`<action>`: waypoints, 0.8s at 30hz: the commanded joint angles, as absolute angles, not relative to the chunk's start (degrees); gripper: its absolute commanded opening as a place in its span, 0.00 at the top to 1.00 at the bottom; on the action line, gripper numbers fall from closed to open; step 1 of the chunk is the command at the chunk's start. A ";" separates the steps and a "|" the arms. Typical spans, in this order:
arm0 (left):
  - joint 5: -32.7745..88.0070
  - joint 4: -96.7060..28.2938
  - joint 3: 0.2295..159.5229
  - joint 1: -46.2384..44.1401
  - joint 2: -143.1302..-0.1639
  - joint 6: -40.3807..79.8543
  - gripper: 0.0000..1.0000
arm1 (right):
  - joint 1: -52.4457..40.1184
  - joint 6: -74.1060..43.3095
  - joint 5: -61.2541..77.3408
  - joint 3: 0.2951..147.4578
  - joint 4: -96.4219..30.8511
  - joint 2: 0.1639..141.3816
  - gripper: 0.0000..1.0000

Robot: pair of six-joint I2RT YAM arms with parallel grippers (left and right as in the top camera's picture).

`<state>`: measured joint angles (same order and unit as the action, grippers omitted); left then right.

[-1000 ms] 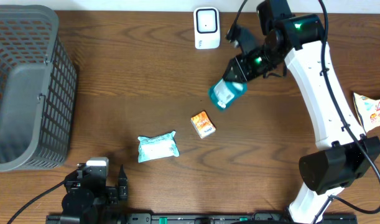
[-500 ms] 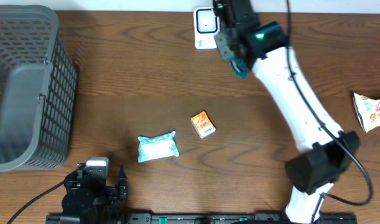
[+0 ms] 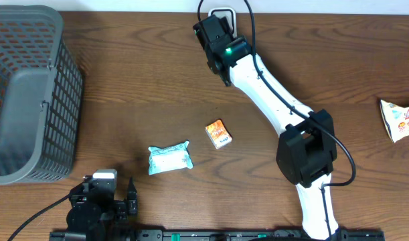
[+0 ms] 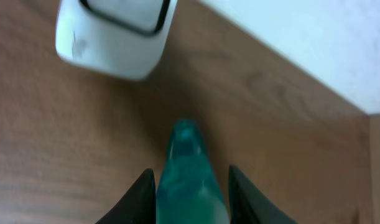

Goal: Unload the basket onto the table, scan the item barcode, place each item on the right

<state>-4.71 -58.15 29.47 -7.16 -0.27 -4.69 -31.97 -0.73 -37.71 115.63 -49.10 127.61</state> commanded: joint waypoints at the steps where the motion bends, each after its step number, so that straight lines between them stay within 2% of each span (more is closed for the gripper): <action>1: -5.19 -58.19 29.43 -7.03 -0.32 -4.62 0.02 | -32.10 -5.82 -42.44 116.46 -51.20 126.10 0.99; 15: -5.19 -58.19 29.43 -7.03 -0.34 -4.62 0.02 | -32.14 -9.58 -30.00 116.53 -57.87 125.71 0.99; 20: -5.19 -58.19 29.43 -7.03 -0.32 -4.62 0.02 | -31.81 -9.58 -32.34 116.55 -57.41 125.12 0.99; 24: -5.19 -58.19 29.43 -7.03 -0.32 -4.62 0.02 | -31.94 -9.39 -42.83 116.57 -54.33 125.12 0.99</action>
<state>-4.71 -58.15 29.47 -7.16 -0.27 -4.69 -31.97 -8.60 -33.50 115.66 -55.86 127.57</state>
